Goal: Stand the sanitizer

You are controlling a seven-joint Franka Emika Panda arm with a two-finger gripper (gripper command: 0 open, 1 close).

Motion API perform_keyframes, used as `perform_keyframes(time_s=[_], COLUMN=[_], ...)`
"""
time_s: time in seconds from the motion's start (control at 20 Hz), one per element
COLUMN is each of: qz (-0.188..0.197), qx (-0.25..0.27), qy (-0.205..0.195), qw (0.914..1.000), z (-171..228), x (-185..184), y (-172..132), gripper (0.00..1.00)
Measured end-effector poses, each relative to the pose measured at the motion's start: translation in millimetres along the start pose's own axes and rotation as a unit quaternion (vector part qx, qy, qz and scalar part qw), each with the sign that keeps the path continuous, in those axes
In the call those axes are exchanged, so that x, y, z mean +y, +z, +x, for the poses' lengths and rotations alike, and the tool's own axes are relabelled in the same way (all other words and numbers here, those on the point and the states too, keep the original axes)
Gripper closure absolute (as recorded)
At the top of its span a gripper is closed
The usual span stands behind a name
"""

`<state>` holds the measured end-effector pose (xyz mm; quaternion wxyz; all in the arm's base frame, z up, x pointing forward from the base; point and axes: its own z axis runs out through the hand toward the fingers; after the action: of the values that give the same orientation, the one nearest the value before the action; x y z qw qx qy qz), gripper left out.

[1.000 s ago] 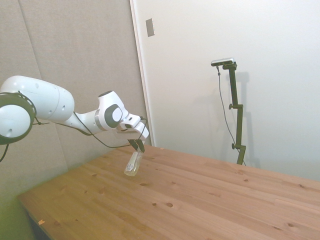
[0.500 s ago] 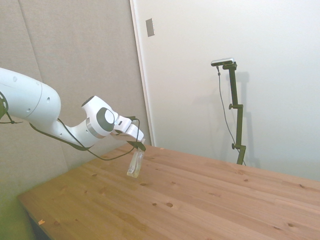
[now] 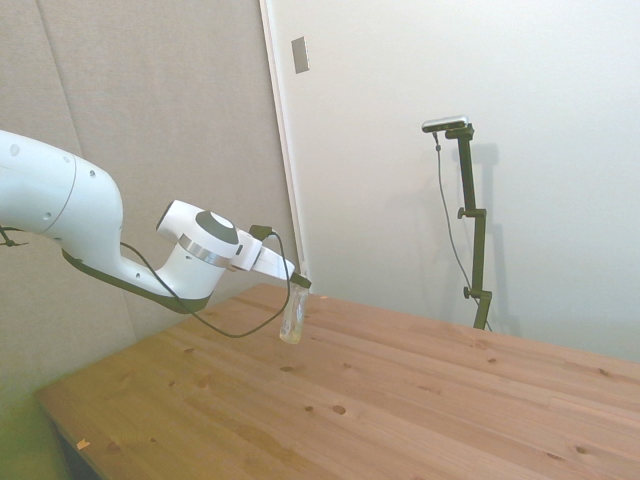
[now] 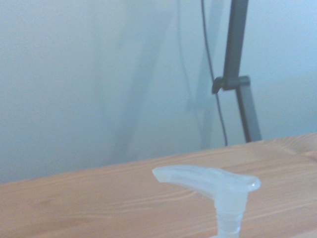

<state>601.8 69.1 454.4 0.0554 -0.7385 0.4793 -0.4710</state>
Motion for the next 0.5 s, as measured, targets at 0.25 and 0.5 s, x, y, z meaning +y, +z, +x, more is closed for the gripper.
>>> perform_keyframes(time_s=[0.25, 0.5], qz=[0.002, -0.004], qx=[0.068, 0.114], qy=[0.026, 0.053], qw=[0.9973, 0.992], z=[-10, 4], x=[27, 42], y=[15, 31], gripper=[1.0, 1.0])
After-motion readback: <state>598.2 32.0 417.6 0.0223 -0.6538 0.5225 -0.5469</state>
